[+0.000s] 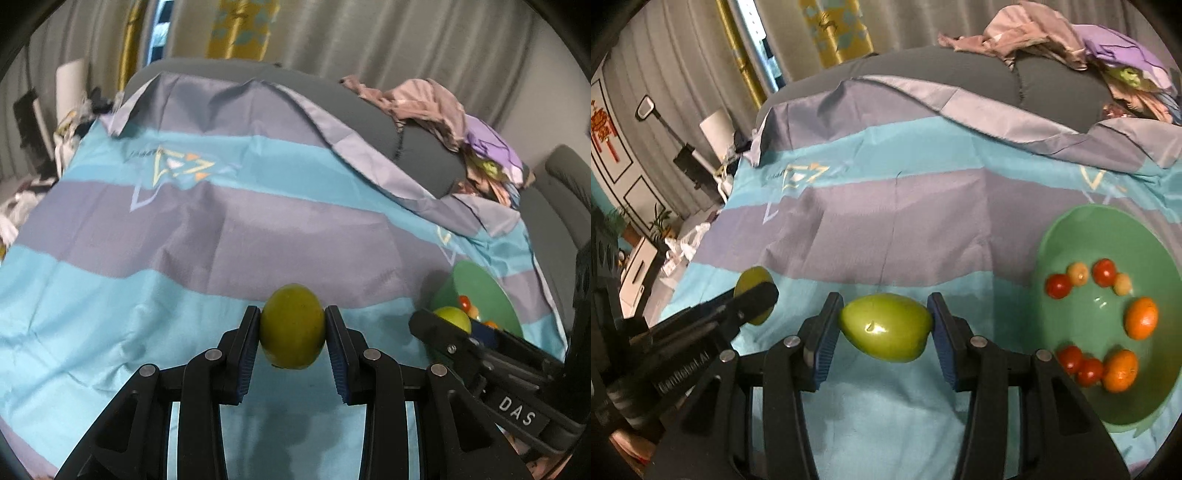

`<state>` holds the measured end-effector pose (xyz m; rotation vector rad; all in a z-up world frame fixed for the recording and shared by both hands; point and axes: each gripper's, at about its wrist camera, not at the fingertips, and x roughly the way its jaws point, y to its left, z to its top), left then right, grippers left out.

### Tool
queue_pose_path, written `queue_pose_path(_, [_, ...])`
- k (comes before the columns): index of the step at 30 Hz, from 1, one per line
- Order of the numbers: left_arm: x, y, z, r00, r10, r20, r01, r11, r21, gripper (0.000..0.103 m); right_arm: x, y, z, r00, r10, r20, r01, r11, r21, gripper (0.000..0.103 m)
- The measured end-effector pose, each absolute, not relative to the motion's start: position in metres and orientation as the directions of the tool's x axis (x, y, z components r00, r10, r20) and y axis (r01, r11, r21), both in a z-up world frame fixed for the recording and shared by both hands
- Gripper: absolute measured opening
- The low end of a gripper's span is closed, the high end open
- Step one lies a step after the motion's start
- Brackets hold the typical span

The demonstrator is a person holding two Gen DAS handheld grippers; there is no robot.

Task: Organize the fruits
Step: 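Close the right tool on the green mango while the left tool grasps the yellow lemon, then carry the green mango and yellow lemon over the green bowl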

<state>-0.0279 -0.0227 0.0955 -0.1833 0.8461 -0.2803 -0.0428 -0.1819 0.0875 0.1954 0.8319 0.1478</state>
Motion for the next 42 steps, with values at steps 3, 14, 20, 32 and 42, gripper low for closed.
queue_pose_path(3, [-0.033, -0.039, 0.105, 0.628, -0.349, -0.695, 0.227, 0.937, -0.266, 0.035, -0.048, -0.192, 0.098, 0.691, 0.2, -0.694, -0.04, 0.97, 0.24, 0.048])
queue_pose_path(14, [-0.046, -0.095, 0.127, 0.638, -0.407, -0.653, 0.337, 0.911, -0.238, 0.035, -0.076, -0.251, 0.122, 0.759, 0.142, -0.636, 0.059, 0.957, 0.285, 0.048])
queue_pose_path(20, [-0.049, -0.13, 0.126, 0.611, -0.427, -0.667, 0.387, 0.896, -0.219, 0.035, -0.086, -0.282, 0.122, 0.77, 0.11, -0.628, 0.115, 0.945, 0.307, 0.048])
queue_pose_path(32, [-0.051, -0.197, 0.122, 0.545, -0.471, -0.693, 0.502, 0.846, -0.18, 0.035, -0.095, -0.333, 0.109, 0.762, 0.077, -0.643, 0.204, 0.914, 0.351, 0.048])
queue_pose_path(42, [-0.047, -0.233, 0.105, 0.5, -0.473, -0.725, 0.549, 0.821, -0.157, 0.035, -0.096, -0.365, 0.096, 0.742, 0.047, -0.668, 0.287, 0.879, 0.38, 0.048])
